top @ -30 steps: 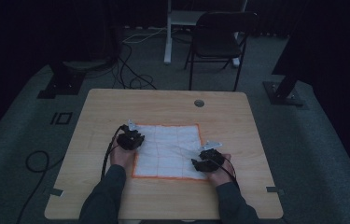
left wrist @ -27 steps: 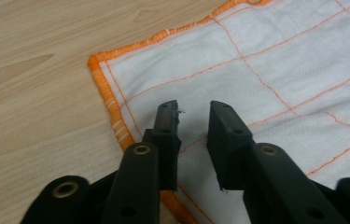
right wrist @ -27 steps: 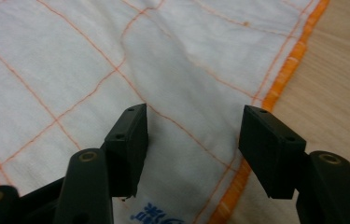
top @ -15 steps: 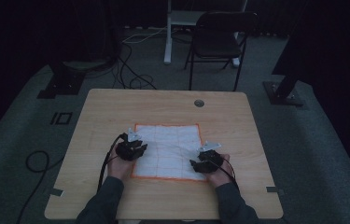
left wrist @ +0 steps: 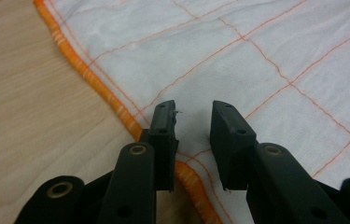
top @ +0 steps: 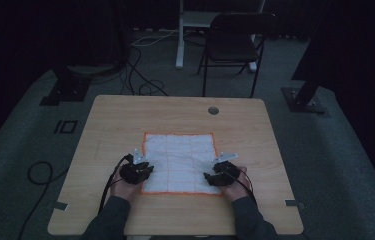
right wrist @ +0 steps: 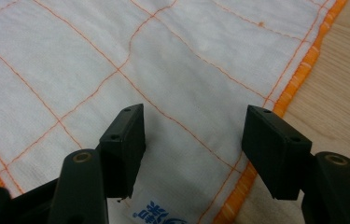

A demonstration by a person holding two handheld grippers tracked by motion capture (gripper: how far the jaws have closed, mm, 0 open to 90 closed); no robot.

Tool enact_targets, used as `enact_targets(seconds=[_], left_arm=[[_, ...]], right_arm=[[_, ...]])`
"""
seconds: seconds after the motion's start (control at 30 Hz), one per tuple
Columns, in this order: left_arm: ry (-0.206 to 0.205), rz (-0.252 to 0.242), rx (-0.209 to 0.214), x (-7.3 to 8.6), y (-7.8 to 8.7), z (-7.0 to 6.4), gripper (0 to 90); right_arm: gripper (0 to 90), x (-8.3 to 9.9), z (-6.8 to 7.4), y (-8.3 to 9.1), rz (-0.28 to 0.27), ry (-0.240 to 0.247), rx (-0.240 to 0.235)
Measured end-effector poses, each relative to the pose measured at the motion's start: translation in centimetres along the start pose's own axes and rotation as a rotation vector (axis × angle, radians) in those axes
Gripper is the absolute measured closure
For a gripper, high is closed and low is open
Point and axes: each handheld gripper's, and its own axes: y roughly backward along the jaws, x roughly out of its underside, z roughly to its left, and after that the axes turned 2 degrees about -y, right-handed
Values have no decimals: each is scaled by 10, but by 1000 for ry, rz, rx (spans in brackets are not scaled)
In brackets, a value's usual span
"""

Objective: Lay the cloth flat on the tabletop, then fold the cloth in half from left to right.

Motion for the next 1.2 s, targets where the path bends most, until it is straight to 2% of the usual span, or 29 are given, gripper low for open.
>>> enact_targets(seconds=[0.13, 0.37, 0.47, 0.6, 0.9, 1.07, 1.2], left_arm=[[-5, -1, -3, 3, 3, 0, 718], [15, -8, -2, 5, 5, 3, 698], [39, -34, 2, 4, 9, 5, 658], [46, -50, -7, 1, 13, 7, 641], [106, -62, -20, 1, 14, 13, 626], [127, -65, -28, 2, 14, 15, 620], [129, -64, -33, 2, 14, 16, 614]], right_arm=[[385, 0, 1, 1, 2, 1, -6], [384, 2, 4, 2, -4, 7, -15], [384, 2, 4, 3, -25, 9, -5], [384, -1, 1, 7, -59, -6, 6], [386, -3, -1, 10, -81, -13, 29], [387, -3, -1, 8, -77, -14, 31], [387, -3, 0, 7, -77, -9, 34]])
